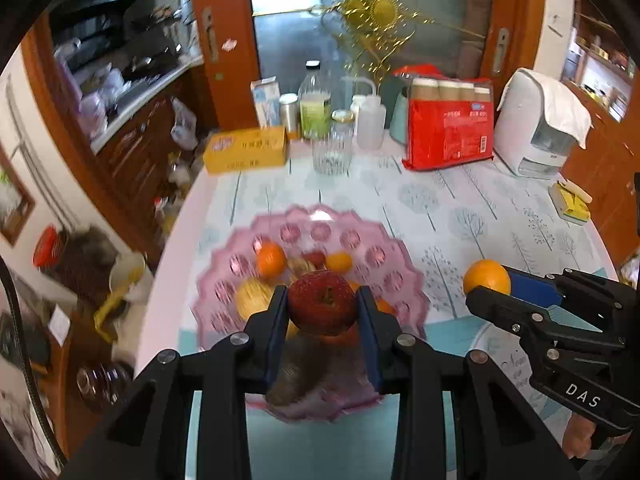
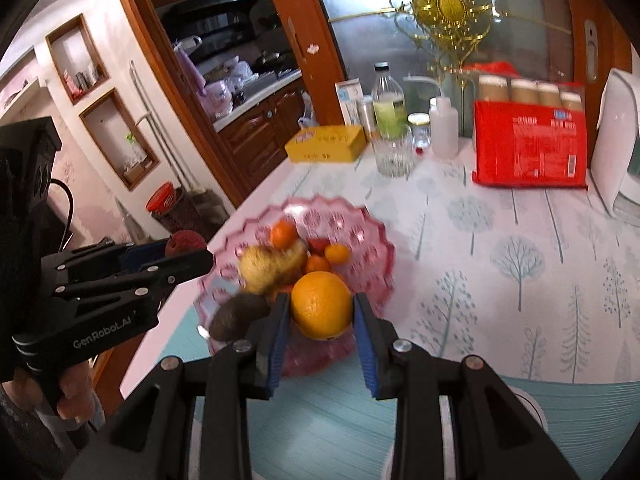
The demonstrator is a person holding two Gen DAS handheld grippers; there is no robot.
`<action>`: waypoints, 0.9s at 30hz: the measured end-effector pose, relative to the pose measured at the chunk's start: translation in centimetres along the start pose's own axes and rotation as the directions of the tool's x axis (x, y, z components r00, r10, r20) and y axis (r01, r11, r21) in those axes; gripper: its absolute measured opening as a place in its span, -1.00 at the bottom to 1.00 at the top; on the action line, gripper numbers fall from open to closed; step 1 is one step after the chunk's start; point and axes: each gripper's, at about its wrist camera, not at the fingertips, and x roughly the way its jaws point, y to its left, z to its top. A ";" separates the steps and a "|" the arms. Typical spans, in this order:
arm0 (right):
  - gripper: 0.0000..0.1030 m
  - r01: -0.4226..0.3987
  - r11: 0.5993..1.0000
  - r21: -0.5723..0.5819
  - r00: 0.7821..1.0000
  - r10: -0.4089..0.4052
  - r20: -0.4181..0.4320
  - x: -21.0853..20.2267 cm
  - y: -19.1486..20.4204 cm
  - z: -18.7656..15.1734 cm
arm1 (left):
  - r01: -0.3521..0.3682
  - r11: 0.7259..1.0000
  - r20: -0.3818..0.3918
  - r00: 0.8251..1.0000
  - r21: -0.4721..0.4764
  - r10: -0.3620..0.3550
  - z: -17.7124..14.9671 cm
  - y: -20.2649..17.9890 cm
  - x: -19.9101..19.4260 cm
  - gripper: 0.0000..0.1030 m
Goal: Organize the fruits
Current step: 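Carry the lychee with the left tool while the right tool carries the orange to the bowl, then lower lychee and orange into the bowl and open both tools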
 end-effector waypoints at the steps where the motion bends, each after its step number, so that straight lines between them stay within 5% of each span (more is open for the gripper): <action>1: -0.38 0.005 1.000 0.003 1.000 -0.005 0.008 0.1 0.4 0.4 | 0.004 1.000 0.006 1.000 0.012 -0.004 0.5 0.4 -0.1 -0.38; 9: -0.38 0.111 0.994 0.023 0.993 -0.112 0.030 2.2 3.0 3.8 | 0.092 0.992 -0.019 0.996 0.091 -0.091 3.5 1.8 2.5 -0.38; 27: -0.38 0.231 0.965 0.122 0.963 -0.210 -0.168 12.0 0.4 2.4 | 0.154 0.983 -0.217 0.968 0.101 -0.130 2.8 2.5 14.1 -0.38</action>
